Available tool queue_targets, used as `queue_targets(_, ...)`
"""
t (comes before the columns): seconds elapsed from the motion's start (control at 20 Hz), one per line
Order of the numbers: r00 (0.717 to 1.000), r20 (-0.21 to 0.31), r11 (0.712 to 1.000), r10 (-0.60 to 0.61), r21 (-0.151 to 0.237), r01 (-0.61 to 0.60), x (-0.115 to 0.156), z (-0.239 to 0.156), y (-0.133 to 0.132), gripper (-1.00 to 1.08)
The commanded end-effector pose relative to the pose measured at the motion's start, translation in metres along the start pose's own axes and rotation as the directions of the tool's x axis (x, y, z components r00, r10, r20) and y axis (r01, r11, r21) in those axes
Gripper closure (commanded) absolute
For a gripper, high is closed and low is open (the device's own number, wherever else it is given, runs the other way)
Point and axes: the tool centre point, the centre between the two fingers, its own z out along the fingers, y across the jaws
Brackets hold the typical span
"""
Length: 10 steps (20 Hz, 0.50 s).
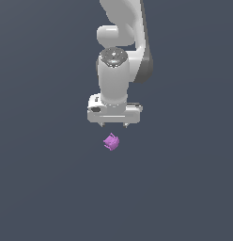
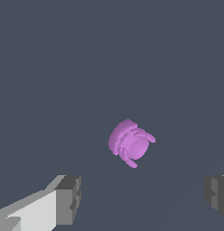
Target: Pick up the object and move it to a goal position.
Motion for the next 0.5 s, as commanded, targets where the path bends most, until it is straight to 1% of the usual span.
queue_targets(0.0,1.000,0.000,1.000,0.000,0.000,0.000,0.000,0.000,0.000,-0.92)
queue_targets(0.45,0.999,-0.036,1.000,-0.012,-0.006,0.011,0.009,-0.015,-0.006,-0.92)
